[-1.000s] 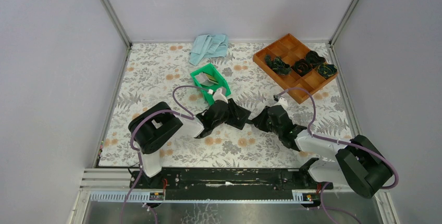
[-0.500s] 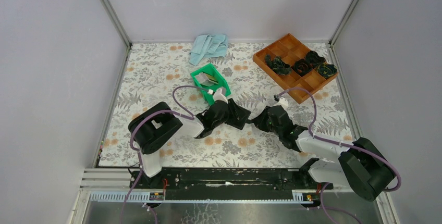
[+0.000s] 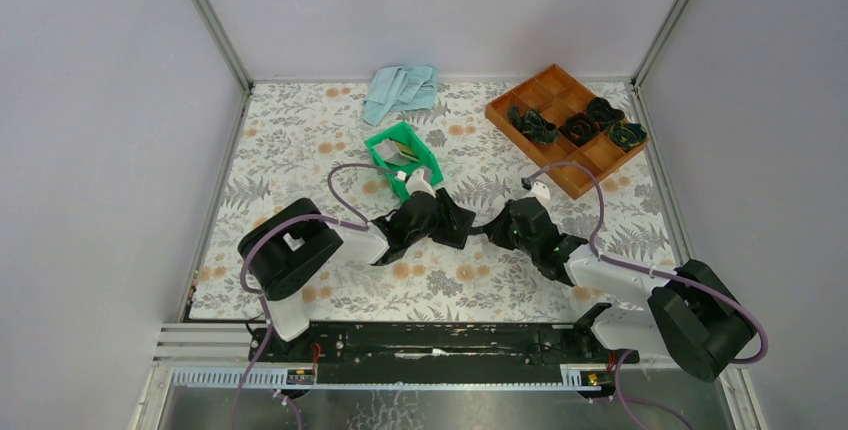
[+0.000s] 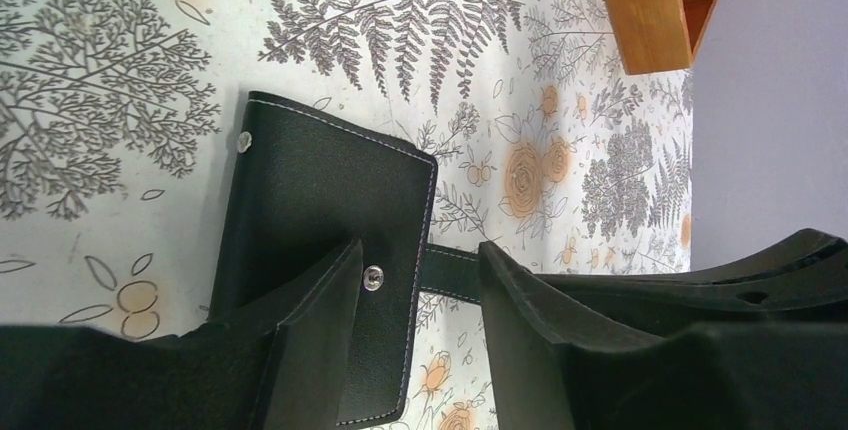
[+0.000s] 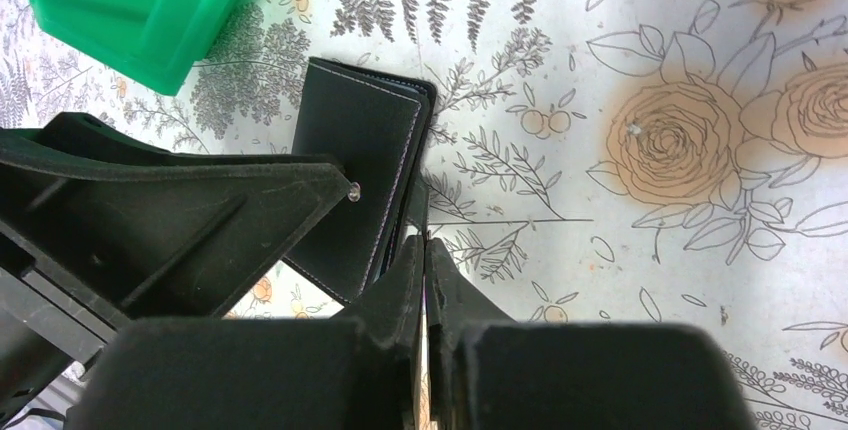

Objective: Put the credit cards into the card holder
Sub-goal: Close the card holder at the center of the board.

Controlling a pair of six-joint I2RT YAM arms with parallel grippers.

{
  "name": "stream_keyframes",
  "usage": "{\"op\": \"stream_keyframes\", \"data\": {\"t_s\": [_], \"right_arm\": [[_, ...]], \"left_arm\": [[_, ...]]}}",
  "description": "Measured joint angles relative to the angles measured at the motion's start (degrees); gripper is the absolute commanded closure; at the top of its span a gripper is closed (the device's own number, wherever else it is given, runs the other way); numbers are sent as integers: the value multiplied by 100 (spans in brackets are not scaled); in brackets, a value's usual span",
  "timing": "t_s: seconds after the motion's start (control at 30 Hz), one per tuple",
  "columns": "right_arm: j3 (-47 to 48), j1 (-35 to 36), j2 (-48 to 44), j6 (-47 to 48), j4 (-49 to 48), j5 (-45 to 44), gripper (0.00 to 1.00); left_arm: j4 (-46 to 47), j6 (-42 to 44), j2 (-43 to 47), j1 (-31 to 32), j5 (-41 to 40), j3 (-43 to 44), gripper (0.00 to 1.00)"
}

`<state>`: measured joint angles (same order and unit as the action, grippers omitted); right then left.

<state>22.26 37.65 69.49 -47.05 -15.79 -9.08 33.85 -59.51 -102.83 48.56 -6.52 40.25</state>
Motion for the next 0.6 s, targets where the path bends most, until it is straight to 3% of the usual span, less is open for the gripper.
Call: {"op": "stream_keyframes", "data": {"t_s": [0.6], "right_arm": [[675,22,437,680,400,-111,98]], "left_arm": [[-964,208,739,4,-452,-162,41]]}}
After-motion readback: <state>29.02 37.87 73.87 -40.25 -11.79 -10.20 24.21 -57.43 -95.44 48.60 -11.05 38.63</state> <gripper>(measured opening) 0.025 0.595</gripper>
